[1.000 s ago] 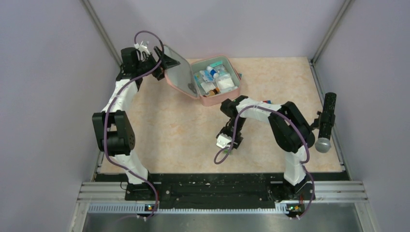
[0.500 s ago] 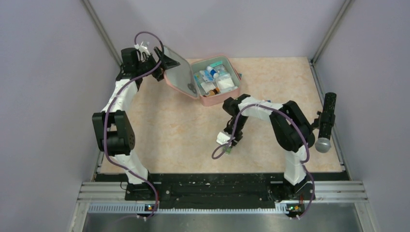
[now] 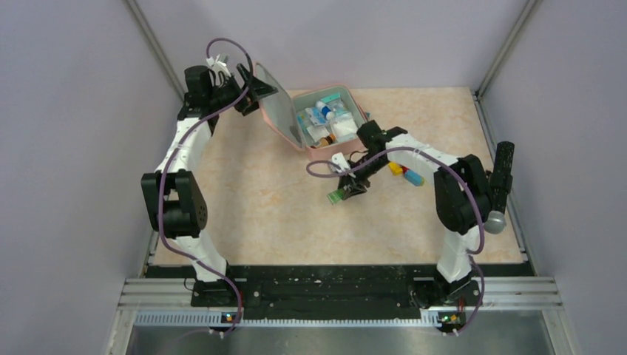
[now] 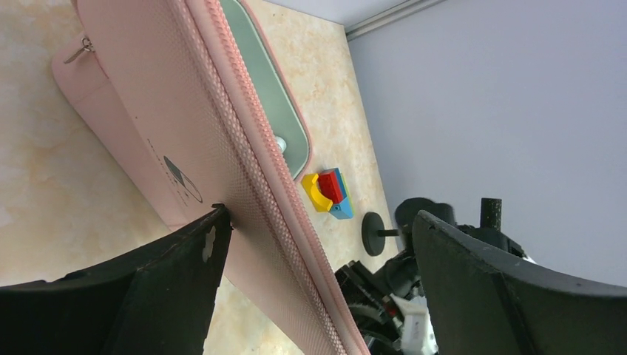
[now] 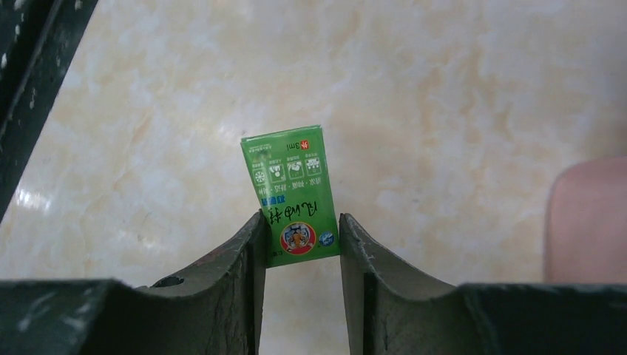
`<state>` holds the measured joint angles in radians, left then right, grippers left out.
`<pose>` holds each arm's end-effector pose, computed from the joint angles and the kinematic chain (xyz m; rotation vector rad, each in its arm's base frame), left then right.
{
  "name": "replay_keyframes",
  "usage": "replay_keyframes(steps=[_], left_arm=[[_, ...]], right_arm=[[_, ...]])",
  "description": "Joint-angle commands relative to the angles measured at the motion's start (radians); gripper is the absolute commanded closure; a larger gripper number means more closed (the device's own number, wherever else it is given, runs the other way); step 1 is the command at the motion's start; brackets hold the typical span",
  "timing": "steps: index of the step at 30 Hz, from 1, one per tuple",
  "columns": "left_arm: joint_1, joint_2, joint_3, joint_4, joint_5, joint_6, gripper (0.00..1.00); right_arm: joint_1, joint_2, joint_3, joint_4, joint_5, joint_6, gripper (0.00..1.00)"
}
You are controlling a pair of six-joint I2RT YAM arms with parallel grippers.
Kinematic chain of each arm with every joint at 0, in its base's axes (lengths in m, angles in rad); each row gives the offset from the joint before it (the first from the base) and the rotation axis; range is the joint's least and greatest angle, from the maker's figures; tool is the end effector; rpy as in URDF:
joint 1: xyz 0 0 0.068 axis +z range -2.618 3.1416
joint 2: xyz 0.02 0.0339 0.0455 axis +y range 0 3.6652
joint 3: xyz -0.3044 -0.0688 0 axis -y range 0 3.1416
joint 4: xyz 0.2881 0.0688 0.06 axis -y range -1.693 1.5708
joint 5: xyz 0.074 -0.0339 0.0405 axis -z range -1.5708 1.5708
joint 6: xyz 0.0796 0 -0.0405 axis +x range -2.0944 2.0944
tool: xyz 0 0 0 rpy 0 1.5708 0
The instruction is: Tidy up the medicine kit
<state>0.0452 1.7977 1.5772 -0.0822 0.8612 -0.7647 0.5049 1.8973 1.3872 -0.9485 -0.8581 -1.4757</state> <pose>0.5051 -0.0376 0.3681 -0.1557 1.9619 -1.2844 0.3319 0.2522 0.1883 -2.1141 1.3102 0.9409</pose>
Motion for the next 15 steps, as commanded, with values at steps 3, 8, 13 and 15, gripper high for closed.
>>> replay_keyframes(steps=[3,8,13,15], left_arm=[[-0.003,0.007,0.055,0.073,0.067,0.006,0.01],[0.001,0.016,0.058,0.074,0.088,0.026,0.01],[0.004,0.020,0.078,0.104,0.091,0.030,0.01],[0.005,0.022,0.086,0.105,0.091,0.029,0.01]], right_arm=[[-0.017,-0.109,0.084,0.470,-0.216,0.589,0.65],[-0.040,-0.092,0.092,1.059,-0.199,1.143,0.67],[-0.040,0.012,0.155,1.494,-0.070,1.574,0.67],[-0.030,0.062,0.202,1.544,0.015,1.659,0.68]])
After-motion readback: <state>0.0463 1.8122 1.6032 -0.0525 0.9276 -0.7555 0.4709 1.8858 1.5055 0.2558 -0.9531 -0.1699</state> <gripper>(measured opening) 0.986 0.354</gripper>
